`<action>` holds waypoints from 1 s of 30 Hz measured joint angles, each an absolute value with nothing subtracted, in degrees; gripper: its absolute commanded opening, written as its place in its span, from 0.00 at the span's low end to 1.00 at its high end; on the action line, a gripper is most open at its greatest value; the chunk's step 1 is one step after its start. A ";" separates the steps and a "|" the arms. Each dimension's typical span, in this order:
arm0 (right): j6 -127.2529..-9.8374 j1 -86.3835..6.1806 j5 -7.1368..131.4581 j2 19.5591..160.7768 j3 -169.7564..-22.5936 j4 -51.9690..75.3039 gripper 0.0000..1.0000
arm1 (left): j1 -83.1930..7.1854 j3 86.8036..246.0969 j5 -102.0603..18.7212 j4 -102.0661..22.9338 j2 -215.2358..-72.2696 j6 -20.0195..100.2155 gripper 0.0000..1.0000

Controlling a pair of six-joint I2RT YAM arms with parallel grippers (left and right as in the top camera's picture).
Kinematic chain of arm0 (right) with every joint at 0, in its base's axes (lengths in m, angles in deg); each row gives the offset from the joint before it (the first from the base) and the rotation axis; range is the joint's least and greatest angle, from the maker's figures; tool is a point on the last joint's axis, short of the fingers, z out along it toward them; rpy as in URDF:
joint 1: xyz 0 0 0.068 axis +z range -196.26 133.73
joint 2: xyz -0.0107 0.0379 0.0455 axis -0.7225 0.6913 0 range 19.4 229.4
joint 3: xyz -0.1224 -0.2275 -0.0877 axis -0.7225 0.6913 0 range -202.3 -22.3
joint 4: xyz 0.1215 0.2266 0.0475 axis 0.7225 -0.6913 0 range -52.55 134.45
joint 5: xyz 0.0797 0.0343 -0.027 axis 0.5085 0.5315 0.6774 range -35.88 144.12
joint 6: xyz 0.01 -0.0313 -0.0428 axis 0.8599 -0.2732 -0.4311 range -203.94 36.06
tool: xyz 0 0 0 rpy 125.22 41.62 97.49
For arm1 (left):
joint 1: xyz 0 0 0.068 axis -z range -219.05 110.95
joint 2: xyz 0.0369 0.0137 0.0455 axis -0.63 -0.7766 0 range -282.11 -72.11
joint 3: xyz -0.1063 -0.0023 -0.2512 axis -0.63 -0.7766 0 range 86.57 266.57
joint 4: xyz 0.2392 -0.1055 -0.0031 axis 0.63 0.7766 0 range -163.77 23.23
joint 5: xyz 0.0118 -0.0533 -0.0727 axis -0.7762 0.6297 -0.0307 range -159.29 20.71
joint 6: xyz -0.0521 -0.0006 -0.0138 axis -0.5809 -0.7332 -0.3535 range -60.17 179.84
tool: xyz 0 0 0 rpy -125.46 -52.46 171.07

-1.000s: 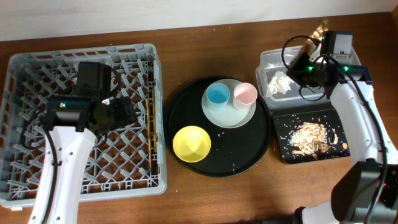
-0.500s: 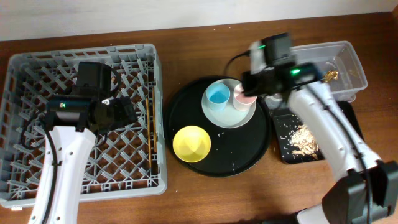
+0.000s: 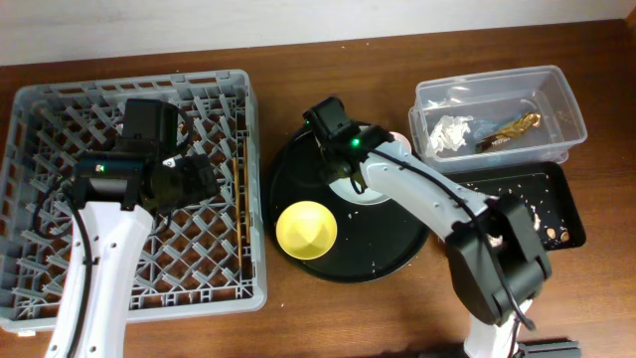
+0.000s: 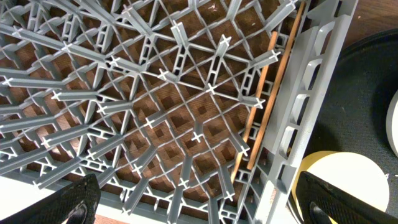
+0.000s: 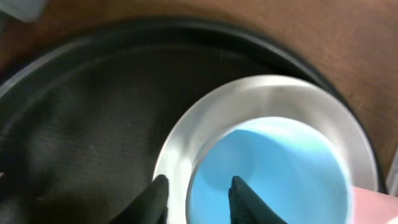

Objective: Sort waste into correct bins and load items into the dishwasher rack
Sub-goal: 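Reach the right gripper to the blue cup on the white plate and grasp it, then lift the blue cup with the right gripper and hand it to the left gripper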

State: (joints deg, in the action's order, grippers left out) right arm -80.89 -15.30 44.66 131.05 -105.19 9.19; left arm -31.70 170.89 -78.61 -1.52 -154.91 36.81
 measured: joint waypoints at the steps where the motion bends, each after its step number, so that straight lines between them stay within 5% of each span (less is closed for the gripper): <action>1: -80.96 -15.30 44.47 132.06 -105.19 8.64 0.08 | -31.70 170.89 -78.61 -1.52 -154.91 36.81 0.99; 13: -80.94 -15.35 54.57 120.78 -114.37 -4.17 0.04 | -31.70 170.89 -78.63 -1.52 -154.91 36.81 0.99; 17: -80.98 -23.04 71.20 104.80 -117.02 -9.61 0.04 | -31.70 170.89 -78.61 -1.52 -154.91 36.81 0.99; 23: -91.65 -38.10 102.10 102.70 -116.99 -19.16 0.04 | -31.70 170.84 -78.43 -4.32 -154.91 36.81 0.99; 27: -94.64 -42.63 108.05 103.03 -116.93 -24.80 0.04 | -32.00 170.82 -56.71 -9.68 -154.91 49.86 0.99; 30: -99.17 -42.76 114.41 103.05 -116.93 -26.13 0.04 | -31.70 170.82 -20.69 -11.80 -154.91 68.46 0.99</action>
